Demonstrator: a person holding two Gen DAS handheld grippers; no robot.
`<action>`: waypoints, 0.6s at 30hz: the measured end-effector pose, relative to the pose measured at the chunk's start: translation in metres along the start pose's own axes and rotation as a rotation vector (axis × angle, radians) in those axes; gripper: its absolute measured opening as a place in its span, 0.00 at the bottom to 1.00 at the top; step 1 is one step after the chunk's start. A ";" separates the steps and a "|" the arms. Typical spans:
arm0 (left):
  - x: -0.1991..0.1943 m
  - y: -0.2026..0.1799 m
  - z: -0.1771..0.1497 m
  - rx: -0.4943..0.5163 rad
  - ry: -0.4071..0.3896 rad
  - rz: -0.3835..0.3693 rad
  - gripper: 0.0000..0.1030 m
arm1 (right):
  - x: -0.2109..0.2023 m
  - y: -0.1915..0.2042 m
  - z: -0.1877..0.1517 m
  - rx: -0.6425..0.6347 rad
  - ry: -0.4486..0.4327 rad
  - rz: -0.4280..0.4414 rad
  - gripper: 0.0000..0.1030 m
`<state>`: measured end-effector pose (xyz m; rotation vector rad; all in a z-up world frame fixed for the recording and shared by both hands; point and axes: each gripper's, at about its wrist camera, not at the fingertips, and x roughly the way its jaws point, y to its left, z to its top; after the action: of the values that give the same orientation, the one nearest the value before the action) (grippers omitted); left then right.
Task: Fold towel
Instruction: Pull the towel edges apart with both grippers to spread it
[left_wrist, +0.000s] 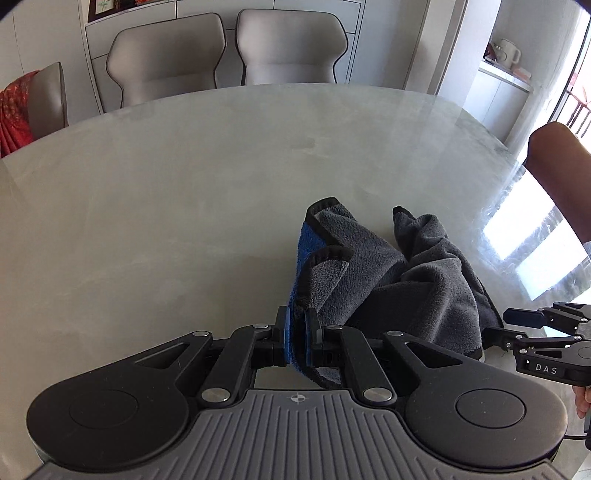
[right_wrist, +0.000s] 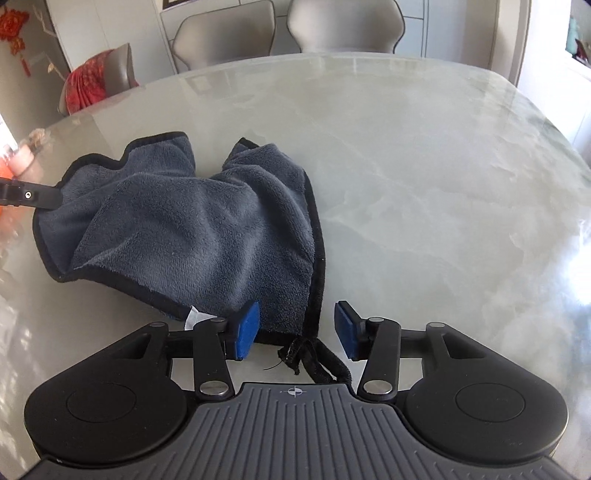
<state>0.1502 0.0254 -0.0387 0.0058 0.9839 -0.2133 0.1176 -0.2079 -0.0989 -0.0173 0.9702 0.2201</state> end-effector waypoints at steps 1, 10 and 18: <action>0.002 0.001 -0.001 -0.005 0.003 -0.001 0.07 | 0.001 0.003 -0.002 -0.020 -0.004 0.001 0.43; 0.028 -0.006 -0.005 0.013 0.059 -0.017 0.14 | -0.016 0.003 -0.004 -0.050 -0.012 0.072 0.11; 0.029 -0.024 0.005 0.142 0.009 0.028 0.43 | -0.021 0.004 -0.001 -0.032 -0.013 0.073 0.12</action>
<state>0.1655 -0.0041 -0.0575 0.1503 0.9751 -0.2573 0.1048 -0.2074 -0.0816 -0.0093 0.9556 0.3028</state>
